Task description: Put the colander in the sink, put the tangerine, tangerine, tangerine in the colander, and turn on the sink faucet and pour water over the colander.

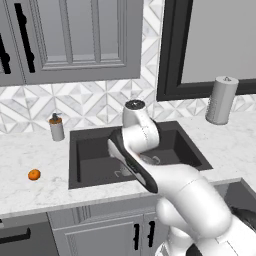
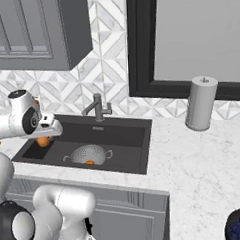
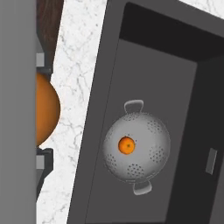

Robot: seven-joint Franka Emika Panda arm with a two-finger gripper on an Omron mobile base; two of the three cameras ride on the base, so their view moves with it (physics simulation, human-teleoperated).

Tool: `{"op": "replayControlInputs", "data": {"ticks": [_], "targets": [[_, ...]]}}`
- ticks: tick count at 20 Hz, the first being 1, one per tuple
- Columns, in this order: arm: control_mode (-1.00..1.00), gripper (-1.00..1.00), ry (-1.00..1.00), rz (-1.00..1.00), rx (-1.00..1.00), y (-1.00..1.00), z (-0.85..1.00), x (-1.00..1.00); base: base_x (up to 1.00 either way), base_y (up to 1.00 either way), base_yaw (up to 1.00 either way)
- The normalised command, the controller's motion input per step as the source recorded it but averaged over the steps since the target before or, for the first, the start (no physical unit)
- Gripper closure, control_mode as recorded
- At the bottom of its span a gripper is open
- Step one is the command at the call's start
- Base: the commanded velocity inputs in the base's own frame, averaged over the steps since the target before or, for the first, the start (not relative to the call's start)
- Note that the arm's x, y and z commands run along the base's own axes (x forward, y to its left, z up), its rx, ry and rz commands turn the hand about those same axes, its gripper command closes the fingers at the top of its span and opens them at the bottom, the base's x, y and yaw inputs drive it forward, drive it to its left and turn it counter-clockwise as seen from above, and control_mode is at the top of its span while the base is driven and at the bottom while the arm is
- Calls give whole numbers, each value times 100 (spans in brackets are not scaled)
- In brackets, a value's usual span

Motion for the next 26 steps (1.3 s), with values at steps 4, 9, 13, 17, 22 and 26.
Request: {"op": "replayControlInputs", "data": {"ticks": [4, 9, 13, 17, 22, 26], "targets": [[-100, 100, 0, 0, 0, -100, 1, -5, 0, 0, 0], [-100, 100, 0, 0, 2, -100, 0, 0, 0, 0, 0], [-100, 100, 3, 0, 7, -100, 0, 6, 0, 0, 0], [-100, 100, 7, 0, 12, -100, 0, 26, 0, 0, 0], [-100, 100, 8, 1, 24, -80, 0, 60, 0, 0, 0], [-100, 100, 11, 5, 29, -37, -1, 68, 0, 0, 0]]}}
